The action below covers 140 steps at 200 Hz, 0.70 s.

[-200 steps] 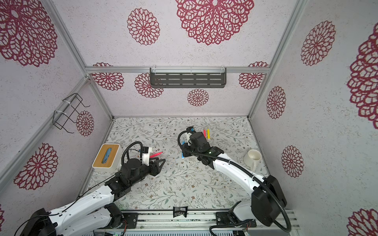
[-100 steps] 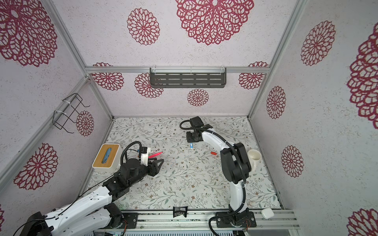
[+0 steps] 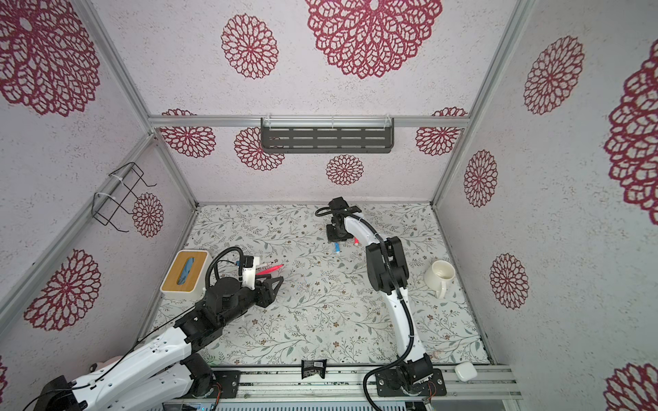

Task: Insert the pens into the pen caps
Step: 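Carry the capped blue marker with the right gripper beside the highlighters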

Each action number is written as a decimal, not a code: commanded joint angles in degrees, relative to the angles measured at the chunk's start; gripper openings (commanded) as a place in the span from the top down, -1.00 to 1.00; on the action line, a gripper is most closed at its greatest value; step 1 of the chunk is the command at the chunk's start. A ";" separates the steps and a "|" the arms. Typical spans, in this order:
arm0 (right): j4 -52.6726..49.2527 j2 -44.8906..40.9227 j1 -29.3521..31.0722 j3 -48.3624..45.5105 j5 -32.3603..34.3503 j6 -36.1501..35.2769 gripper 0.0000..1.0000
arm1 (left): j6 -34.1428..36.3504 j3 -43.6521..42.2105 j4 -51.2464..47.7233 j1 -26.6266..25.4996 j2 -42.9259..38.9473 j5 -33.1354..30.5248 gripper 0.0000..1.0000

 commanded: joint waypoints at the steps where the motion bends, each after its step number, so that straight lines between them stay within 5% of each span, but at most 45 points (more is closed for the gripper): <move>1: -3.52 0.97 -1.61 3.62 3.97 -1.09 0.86 | 1.04 1.37 -0.43 -0.40 0.52 -0.85 -0.11; 80: -2.25 1.51 -4.55 4.04 7.78 -1.34 0.74 | 1.66 2.19 -0.81 -0.40 0.93 -0.85 -0.11; 140: -3.23 0.23 -4.71 4.89 11.20 -1.53 0.29 | 0.46 2.00 -1.31 -0.40 -0.68 -0.60 -0.11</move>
